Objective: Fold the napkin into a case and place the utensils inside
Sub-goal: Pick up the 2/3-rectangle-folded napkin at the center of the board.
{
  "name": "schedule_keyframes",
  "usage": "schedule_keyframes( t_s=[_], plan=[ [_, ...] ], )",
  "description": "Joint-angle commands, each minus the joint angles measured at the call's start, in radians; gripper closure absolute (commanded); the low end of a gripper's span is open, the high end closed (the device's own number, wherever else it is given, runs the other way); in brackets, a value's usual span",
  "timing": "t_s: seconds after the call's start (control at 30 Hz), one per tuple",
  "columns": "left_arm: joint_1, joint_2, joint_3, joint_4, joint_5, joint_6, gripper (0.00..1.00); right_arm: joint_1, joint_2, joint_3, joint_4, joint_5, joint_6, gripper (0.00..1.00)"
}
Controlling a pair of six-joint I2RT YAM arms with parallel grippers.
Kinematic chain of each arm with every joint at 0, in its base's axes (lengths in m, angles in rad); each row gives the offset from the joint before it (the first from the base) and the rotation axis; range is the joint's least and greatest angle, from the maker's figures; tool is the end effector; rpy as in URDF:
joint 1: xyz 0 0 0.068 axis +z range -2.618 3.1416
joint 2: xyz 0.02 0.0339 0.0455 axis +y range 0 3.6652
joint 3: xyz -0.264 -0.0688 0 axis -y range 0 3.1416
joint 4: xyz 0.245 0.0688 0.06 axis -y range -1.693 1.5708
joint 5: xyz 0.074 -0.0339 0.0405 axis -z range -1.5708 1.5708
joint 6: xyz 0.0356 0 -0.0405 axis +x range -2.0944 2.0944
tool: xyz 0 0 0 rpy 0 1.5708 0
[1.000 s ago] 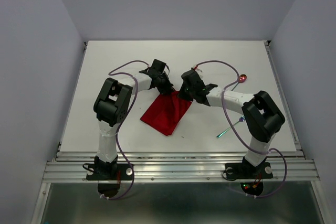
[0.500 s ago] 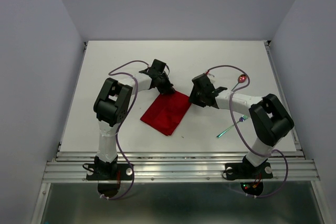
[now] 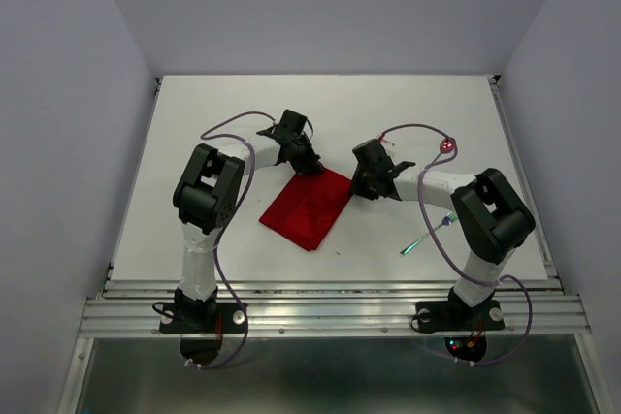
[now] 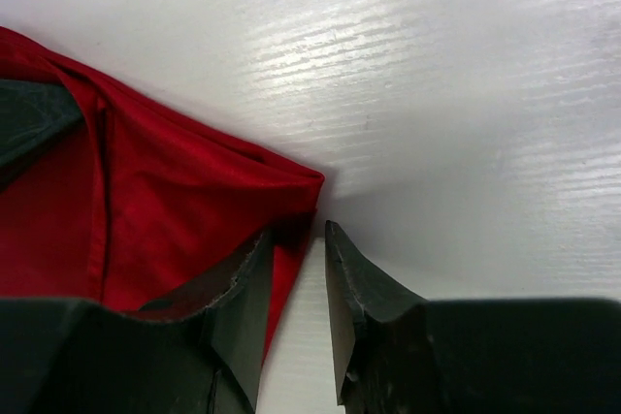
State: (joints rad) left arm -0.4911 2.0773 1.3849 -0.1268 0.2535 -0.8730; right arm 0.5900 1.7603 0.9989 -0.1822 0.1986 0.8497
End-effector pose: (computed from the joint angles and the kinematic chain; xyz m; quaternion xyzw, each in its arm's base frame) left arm 0.3917 -0.2196 0.1549 -0.1296 0.9148 -0.3208 0.2085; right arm 0.2967 0.1902 0.1590 0.1529 0.9346 0.1315 0.2930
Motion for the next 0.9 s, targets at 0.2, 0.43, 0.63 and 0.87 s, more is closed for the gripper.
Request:
schedule_keyframes(
  t_s=[0.2, 0.43, 0.63, 0.87],
  plan=[
    [-0.003, 0.003, -0.018, -0.100, -0.063, 0.028, 1.00, -0.006, 0.051, 0.017, 0.047, 0.001, 0.058, 0.76],
    [-0.001, 0.001, -0.021, -0.100, -0.065, 0.028, 1.00, -0.006, 0.033, 0.007, 0.064, 0.012, 0.065, 0.99],
    [-0.001, 0.003, -0.018, -0.099, -0.065, 0.025, 1.00, -0.006, -0.018, 0.014, 0.085, 0.006, 0.037, 0.99],
    [-0.001, 0.007, -0.007, -0.102, -0.065, 0.023, 1.00, -0.006, -0.032, 0.053, 0.101, -0.036, 0.018, 0.99]
  ],
)
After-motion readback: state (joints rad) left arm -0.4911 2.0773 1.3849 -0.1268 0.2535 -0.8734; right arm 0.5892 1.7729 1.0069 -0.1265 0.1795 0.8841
